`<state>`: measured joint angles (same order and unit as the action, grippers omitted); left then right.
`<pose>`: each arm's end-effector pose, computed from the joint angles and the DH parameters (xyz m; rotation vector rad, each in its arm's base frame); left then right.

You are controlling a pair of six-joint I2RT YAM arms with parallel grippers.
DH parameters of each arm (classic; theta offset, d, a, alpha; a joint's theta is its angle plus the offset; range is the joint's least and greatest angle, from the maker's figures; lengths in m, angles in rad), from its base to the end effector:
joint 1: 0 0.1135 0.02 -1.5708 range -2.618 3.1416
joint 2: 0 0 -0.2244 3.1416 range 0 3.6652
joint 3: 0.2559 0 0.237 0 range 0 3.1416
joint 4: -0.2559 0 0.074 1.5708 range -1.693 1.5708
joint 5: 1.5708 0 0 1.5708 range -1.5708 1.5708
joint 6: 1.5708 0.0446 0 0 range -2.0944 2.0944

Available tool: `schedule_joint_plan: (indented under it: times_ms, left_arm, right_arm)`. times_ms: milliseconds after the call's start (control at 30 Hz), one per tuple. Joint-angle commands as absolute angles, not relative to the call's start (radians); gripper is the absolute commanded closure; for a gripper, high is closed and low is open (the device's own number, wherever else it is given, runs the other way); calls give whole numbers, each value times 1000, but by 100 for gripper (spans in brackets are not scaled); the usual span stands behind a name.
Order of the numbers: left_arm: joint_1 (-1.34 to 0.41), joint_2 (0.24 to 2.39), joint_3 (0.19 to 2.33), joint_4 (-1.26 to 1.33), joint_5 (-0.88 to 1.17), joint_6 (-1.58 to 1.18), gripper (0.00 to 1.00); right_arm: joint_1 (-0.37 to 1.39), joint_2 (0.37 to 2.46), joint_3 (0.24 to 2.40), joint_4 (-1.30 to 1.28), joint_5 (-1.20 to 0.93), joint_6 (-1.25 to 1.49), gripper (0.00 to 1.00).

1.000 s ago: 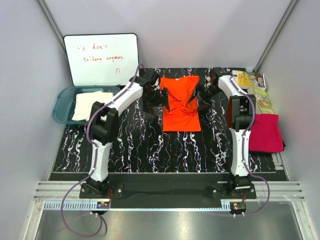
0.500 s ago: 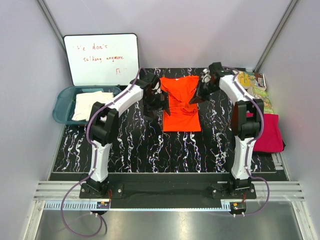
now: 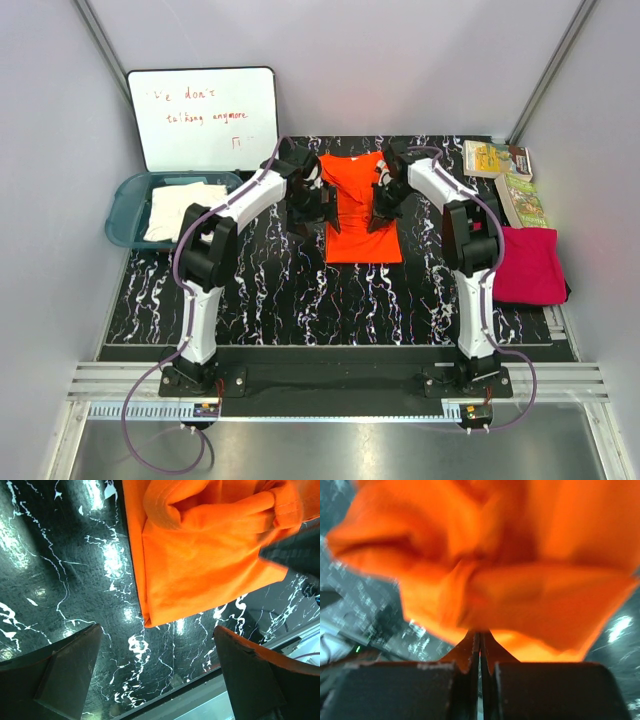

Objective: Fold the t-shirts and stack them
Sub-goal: Fold the folded rectangular tshirt in 1/3 of the way

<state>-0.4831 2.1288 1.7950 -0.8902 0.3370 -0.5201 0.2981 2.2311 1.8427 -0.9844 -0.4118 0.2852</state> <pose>0.3603 -0.2056 0.1762 0.0330 2.9234 -0.6820 0.3916 0.1390 0.1468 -0.0814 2.9949 0.6847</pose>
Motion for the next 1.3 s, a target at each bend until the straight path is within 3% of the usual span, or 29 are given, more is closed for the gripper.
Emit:
schedule_joint_plan:
  times_ms: [0, 400, 600, 1000, 1267]
  left_arm:
    - [-472, 2080, 1790, -885, 361, -497, 1]
    - [-463, 2054, 1732, -891, 362, -476, 1]
    - [-463, 2051, 1709, -893, 364, -463, 1]
    - [-457, 2065, 1721, -893, 367, -445, 1]
    - [-448, 2062, 1723, -893, 356, -437, 1]
  right_arm:
    - [293, 2295, 1966, -1015, -263, 282, 100]
    - [293, 2364, 2212, -922, -52, 382, 100]
    - [293, 2290, 2178, -859, -75, 393, 100]
    - [296, 2036, 1853, -859, -189, 336, 100]
    - [302, 2100, 1802, -857, -233, 333, 100]
